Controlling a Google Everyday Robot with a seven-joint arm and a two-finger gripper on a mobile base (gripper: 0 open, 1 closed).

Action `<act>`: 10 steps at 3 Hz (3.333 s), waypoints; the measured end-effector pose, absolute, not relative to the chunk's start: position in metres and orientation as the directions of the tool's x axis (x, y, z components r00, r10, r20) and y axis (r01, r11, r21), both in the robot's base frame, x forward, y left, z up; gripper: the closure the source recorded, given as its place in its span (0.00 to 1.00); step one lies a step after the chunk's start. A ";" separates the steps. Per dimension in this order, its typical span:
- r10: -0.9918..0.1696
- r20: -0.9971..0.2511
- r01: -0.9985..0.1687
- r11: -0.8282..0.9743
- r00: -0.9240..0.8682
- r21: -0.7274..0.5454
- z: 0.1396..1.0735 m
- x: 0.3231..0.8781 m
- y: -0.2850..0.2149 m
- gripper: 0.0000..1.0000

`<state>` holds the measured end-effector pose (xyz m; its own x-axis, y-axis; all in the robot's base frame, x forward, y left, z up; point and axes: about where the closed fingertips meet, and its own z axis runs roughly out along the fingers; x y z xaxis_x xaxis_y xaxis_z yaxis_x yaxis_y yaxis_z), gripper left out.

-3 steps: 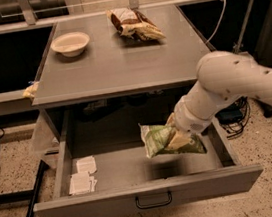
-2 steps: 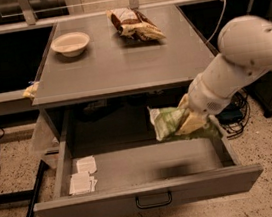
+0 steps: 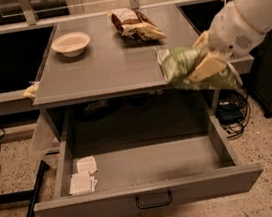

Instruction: Pick green jalapeno chip bag from top drawer and place on counter

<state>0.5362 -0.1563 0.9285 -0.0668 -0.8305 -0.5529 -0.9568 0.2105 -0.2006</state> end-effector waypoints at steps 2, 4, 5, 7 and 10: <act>-0.811 -0.584 -0.943 0.221 -0.035 -0.249 0.956 0.551 -0.148 1.00; -0.801 -0.593 -0.936 0.141 0.084 -0.323 0.937 0.631 -0.112 1.00; -0.782 -0.606 -0.925 0.112 0.144 -0.364 0.928 0.673 -0.091 1.00; -0.758 -0.614 -0.906 0.077 0.217 -0.416 0.893 0.728 -0.062 1.00; -0.753 -0.616 -0.900 0.075 0.231 -0.429 0.876 0.750 -0.055 0.59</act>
Offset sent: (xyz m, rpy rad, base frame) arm 0.0237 0.0117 0.0178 0.0394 -0.0484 -0.0105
